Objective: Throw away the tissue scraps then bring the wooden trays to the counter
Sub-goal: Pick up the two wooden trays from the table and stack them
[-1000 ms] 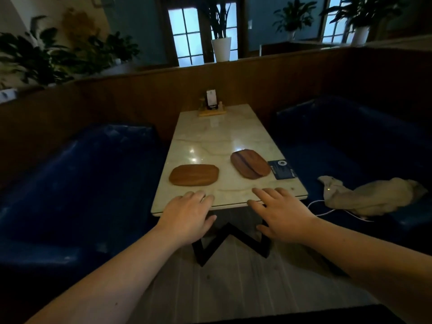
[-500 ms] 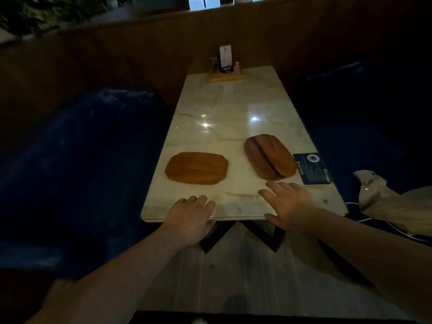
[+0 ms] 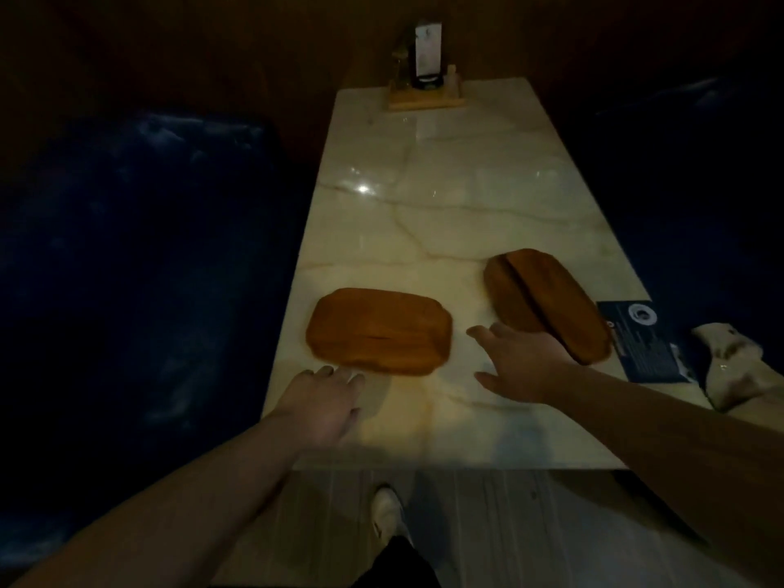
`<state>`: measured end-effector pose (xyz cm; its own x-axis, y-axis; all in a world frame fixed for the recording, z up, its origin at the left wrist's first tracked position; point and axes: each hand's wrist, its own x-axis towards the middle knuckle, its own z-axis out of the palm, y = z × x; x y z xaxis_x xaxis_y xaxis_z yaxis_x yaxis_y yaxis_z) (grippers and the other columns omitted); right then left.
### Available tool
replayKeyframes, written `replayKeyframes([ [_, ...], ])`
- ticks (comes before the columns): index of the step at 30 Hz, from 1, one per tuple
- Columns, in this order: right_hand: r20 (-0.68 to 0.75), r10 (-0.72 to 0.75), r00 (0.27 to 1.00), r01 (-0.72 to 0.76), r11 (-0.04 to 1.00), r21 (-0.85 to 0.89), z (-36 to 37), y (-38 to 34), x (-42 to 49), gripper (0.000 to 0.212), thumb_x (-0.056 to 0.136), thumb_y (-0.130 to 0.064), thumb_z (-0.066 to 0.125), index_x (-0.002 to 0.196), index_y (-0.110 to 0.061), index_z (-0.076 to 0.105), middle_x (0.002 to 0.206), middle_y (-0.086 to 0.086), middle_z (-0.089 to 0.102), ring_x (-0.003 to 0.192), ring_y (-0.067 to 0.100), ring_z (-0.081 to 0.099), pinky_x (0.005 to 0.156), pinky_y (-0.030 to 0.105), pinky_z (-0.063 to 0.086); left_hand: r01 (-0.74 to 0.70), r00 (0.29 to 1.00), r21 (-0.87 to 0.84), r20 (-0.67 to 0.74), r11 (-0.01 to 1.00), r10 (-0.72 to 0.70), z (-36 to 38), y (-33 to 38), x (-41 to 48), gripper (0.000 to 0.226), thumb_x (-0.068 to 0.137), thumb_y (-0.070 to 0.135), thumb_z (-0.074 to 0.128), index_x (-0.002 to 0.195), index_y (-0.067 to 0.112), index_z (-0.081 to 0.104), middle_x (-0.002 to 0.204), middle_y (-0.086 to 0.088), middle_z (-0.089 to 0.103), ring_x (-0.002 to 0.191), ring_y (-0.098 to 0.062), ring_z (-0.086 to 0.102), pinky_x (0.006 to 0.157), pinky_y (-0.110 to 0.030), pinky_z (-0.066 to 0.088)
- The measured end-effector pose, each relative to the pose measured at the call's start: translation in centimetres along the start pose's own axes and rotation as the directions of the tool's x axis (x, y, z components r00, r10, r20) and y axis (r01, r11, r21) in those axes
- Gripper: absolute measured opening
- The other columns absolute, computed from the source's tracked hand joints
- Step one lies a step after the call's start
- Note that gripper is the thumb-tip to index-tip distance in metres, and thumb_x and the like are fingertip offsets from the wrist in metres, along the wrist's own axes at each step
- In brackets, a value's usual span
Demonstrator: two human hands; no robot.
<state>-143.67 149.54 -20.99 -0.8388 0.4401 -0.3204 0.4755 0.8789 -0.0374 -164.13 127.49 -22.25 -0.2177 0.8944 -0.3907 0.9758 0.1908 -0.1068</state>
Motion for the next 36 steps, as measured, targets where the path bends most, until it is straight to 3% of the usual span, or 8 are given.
replayKeyframes([
  [3,0.051,0.053,0.997,-0.056,0.997,0.06,-0.5,-0.5,4.7,0.07,0.088,-0.056,0.049,0.144,-0.025,0.022,0.127,0.007,0.054,0.101,0.028,0.062,0.071,0.037,0.051,-0.016,1.0,-0.022,0.01,1.0,0.016,-0.4,-4.2,3.3,0.036,0.096,0.042,0.036,0.125,0.021,0.043,0.121,-0.006,0.052,0.101,-0.025,0.054,0.074,-0.039,0.048],
  [8,0.192,0.184,0.964,-0.232,0.936,0.266,-0.4,-1.9,12.3,0.073,0.082,-0.063,0.054,0.138,-0.022,0.032,0.122,0.01,0.057,0.105,0.031,0.06,0.079,0.04,0.05,0.026,0.999,-0.045,0.049,0.999,-0.023,0.6,-9.5,8.2,0.054,0.095,0.049,0.039,0.139,0.018,0.032,0.133,-0.01,0.047,0.112,-0.028,0.051,0.077,-0.041,0.046],
  [15,0.284,0.346,0.894,-0.416,0.877,0.242,1.5,-1.9,17.3,0.069,0.086,-0.059,0.047,0.14,-0.02,0.031,0.125,0.014,0.05,0.11,0.036,0.056,0.078,0.04,0.046,0.144,0.99,-0.177,0.03,0.974,-0.14,3.9,-13.4,12.2,0.082,0.087,0.061,0.047,0.146,0.012,0.018,0.144,-0.014,0.038,0.123,-0.03,0.047,0.086,-0.043,0.049],
  [18,0.375,0.359,0.855,-0.464,0.852,0.241,2.0,-1.6,17.6,0.082,0.081,-0.06,0.055,0.147,-0.027,0.018,0.128,0.013,0.048,0.111,0.036,0.055,0.082,0.042,0.05,0.161,0.987,-0.213,0.064,0.964,-0.15,4.5,-13.8,13.5,0.09,0.087,0.063,0.044,0.149,0.006,0.012,0.148,-0.017,0.032,0.127,-0.032,0.044,0.093,-0.044,0.047],
  [22,0.426,0.35,0.835,-0.493,0.819,0.293,3.0,-1.5,17.8,0.089,0.081,-0.055,0.063,0.146,-0.013,0.019,0.131,0.017,0.051,0.113,0.034,0.056,0.088,0.044,0.051,0.237,0.971,-0.422,0.088,0.875,-0.221,4.8,-13.7,14.4,0.096,0.084,0.056,0.058,0.149,0.004,0.01,0.151,-0.017,0.028,0.129,-0.033,0.042,0.1,-0.044,0.042],
  [25,0.441,0.318,0.839,-0.521,0.703,0.484,3.1,-1.5,17.9,0.076,0.082,-0.042,0.069,0.137,-0.011,0.028,0.122,0.015,0.055,0.102,0.031,0.059,0.077,0.037,0.051,0.331,0.942,-0.57,0.151,0.753,-0.299,4.5,-13.5,15.2,0.097,0.076,0.047,0.073,0.146,0.01,0.017,0.143,-0.015,0.038,0.124,-0.033,0.046,0.097,-0.044,0.041],
  [29,0.454,0.318,0.832,-0.549,0.588,0.594,2.8,-0.5,17.6,0.052,0.085,-0.029,0.068,0.123,-0.016,0.035,0.089,0.007,0.056,0.062,0.02,0.06,0.049,0.028,0.047,0.372,0.925,-0.636,0.194,0.677,-0.326,4.0,-13.5,15.7,0.096,0.068,0.043,0.081,0.14,0.014,0.025,0.128,-0.013,0.047,0.116,-0.033,0.051,0.092,-0.043,0.043],
  [36,0.377,0.378,0.846,-0.529,0.506,0.681,1.7,3.6,15.6,0.055,0.087,-0.028,0.068,0.131,-0.014,0.038,0.085,0.005,0.059,0.059,0.021,0.062,0.045,0.028,0.047,0.361,0.926,-0.661,0.171,0.658,-0.336,0.3,-11.7,17.3,0.098,0.066,0.049,0.079,0.144,0.017,0.029,0.129,-0.01,0.045,0.112,-0.03,0.053,0.095,-0.044,0.047],
])
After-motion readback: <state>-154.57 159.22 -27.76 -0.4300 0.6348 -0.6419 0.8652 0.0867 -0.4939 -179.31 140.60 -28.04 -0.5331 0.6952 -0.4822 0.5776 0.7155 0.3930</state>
